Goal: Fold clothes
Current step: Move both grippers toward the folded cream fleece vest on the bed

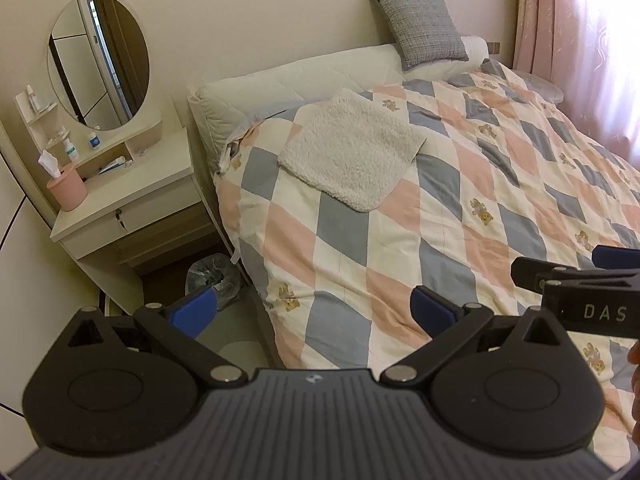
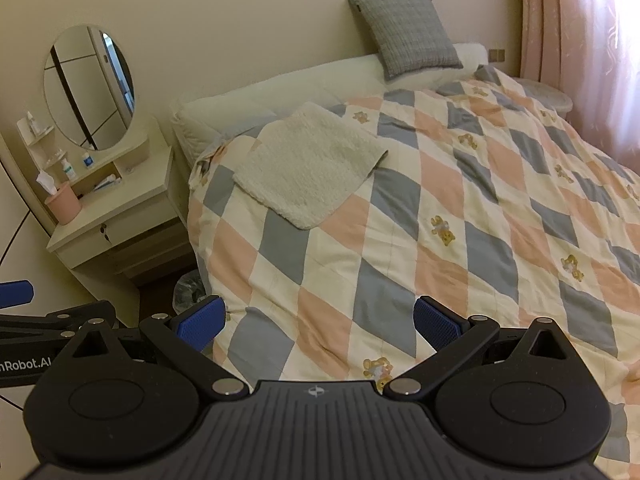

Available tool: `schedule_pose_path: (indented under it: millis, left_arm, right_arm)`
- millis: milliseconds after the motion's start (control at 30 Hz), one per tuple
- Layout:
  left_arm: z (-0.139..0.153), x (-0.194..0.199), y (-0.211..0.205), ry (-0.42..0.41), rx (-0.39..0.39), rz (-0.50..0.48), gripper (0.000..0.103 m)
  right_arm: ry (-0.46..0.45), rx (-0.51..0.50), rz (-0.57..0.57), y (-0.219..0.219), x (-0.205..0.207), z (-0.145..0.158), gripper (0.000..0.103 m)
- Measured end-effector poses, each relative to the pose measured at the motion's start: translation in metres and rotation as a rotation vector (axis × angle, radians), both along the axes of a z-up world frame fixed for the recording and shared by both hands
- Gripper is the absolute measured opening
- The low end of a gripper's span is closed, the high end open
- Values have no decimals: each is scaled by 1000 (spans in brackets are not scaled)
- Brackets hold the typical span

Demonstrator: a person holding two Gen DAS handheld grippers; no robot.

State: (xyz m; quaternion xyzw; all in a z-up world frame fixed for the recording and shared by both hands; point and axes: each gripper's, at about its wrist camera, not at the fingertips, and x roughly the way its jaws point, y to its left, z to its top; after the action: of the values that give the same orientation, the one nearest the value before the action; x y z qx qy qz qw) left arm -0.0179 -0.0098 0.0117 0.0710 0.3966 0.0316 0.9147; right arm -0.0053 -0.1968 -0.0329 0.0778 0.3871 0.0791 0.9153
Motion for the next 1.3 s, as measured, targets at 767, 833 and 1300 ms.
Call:
schedule_pose_path:
  millis: [767, 833, 1300]
  left_arm:
    - [2, 41, 27, -21, -27, -34, 102]
    - [-1, 52, 29, -25, -19, -43, 102]
    - [-30, 174, 52, 17, -16, -104, 102]
  right_arm:
    - [-68, 35, -39, 8, 23, 10, 103]
    - [-66, 33, -48, 12, 31, 8, 103]
    - [-10, 30, -118, 34, 129, -10, 103]
